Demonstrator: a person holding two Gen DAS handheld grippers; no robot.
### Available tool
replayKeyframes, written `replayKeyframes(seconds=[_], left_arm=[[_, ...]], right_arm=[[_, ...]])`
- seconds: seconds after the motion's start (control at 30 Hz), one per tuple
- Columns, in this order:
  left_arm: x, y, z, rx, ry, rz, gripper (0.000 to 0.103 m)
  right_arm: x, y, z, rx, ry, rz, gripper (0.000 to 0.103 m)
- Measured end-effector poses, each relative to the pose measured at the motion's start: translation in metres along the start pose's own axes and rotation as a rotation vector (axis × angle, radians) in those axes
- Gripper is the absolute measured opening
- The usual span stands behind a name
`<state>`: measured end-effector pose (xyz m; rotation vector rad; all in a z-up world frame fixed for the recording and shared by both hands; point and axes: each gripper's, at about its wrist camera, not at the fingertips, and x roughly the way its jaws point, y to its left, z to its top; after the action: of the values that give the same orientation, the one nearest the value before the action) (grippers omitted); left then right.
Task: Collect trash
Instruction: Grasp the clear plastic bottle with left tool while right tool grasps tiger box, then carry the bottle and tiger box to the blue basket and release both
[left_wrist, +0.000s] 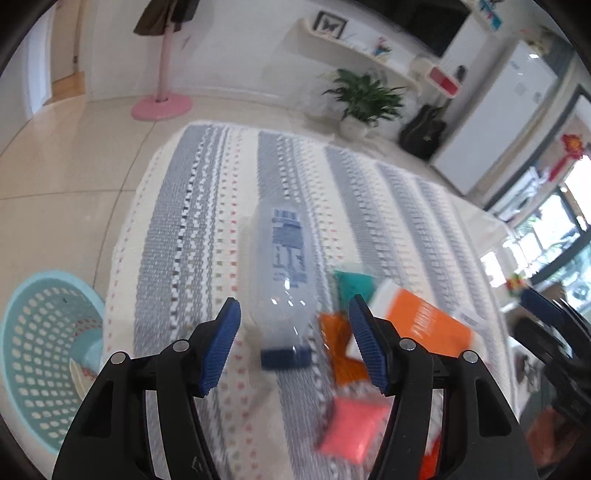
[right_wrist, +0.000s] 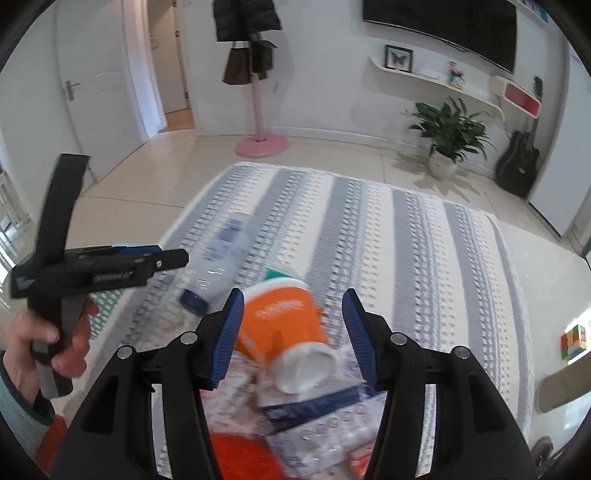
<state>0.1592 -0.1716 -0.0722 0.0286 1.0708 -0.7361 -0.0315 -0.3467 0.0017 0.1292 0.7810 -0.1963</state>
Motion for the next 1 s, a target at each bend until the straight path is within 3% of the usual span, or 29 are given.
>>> replayKeyframes(seconds=[0.27, 0.43, 0.63, 0.73, 0.9, 1.0], left_arm=[[0.055, -0.009, 0.013, 0.006, 0.056, 0.101, 0.062], [0.074, -0.01, 0.015, 0.009, 0.076, 0.158, 0.055], [0.066, -0.009, 0.007, 0.012, 0.039, 0.164, 0.054], [0.052, -0.011, 0.002, 0.018, 0.013, 0.128, 0.054], [0.028, -0.014, -0.006, 0.032, -0.008, 0.088, 0.054], [0.016, -0.014, -0.011, 0.039, -0.015, 0.078, 0.054]], right_arm=[[-0.017, -0.061, -0.04, 0.1, -0.004, -0.031, 0.052], [-0.03, -0.082, -0.097, 0.117, 0.035, -0.057, 0.061], [-0.029, -0.08, -0.154, 0.067, 0.094, -0.09, 0.063], [-0.022, -0.076, -0.169, 0.036, 0.108, -0.107, 0.07], [0.0, -0.073, -0.17, 0.003, 0.136, -0.108, 0.072], [0.005, -0.076, -0.166, 0.025, 0.136, -0.083, 0.062]])
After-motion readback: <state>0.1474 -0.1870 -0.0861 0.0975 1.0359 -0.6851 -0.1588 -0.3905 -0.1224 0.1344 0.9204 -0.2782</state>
